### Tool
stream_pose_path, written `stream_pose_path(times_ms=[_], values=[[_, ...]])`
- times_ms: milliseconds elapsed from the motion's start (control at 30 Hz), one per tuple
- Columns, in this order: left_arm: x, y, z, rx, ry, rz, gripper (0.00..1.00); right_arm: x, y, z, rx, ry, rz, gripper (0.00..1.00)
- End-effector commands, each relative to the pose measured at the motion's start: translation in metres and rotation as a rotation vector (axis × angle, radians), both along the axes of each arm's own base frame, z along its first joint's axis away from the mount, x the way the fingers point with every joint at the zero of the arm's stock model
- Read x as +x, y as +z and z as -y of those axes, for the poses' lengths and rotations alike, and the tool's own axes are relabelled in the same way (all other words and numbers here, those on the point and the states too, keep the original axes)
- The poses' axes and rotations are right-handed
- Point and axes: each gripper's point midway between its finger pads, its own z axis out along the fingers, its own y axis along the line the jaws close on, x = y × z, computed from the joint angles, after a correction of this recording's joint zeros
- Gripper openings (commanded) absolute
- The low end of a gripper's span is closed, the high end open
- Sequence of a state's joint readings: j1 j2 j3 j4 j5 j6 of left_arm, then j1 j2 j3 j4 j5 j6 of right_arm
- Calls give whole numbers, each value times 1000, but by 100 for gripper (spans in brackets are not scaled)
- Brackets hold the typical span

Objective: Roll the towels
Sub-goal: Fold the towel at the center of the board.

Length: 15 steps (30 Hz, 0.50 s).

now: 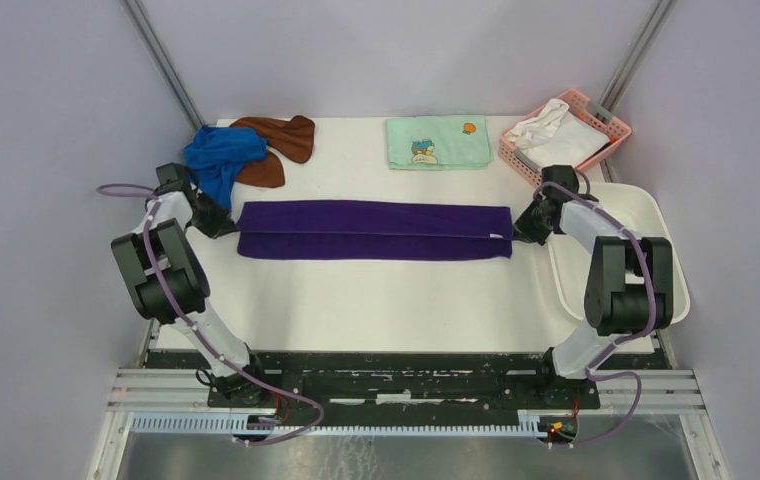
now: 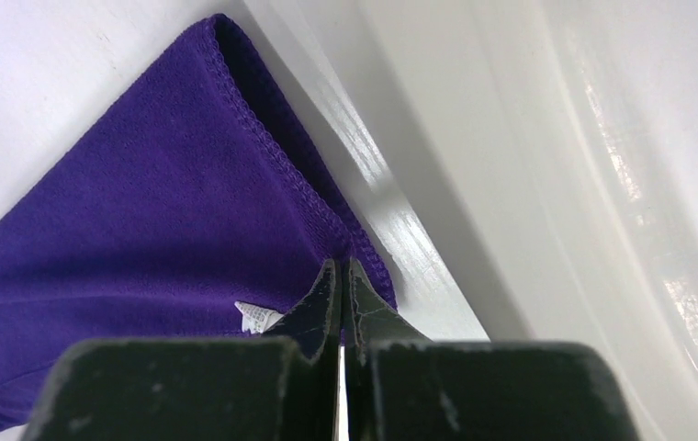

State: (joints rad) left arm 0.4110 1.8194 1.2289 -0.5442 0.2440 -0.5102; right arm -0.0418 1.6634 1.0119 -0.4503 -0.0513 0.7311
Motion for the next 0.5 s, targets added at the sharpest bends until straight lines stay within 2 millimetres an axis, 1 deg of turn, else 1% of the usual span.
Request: stream_pose_path(times_ms=[0, 133, 233, 300, 467], values=[[14, 52, -15, 95, 2, 117, 3, 18, 33, 14, -56, -12, 91, 0], [4, 64, -20, 141, 29, 119, 3, 9, 41, 20, -77, -22, 95, 0], [-6, 58, -18, 146, 42, 107, 3, -1, 40, 22, -85, -30, 88, 0], [-11, 48, -14, 132, 43, 99, 3, -6, 32, 21, -82, -34, 78, 0], [-27, 9, -7, 98, 31, 16, 3, -13, 0, 14, -38, -36, 18, 0]])
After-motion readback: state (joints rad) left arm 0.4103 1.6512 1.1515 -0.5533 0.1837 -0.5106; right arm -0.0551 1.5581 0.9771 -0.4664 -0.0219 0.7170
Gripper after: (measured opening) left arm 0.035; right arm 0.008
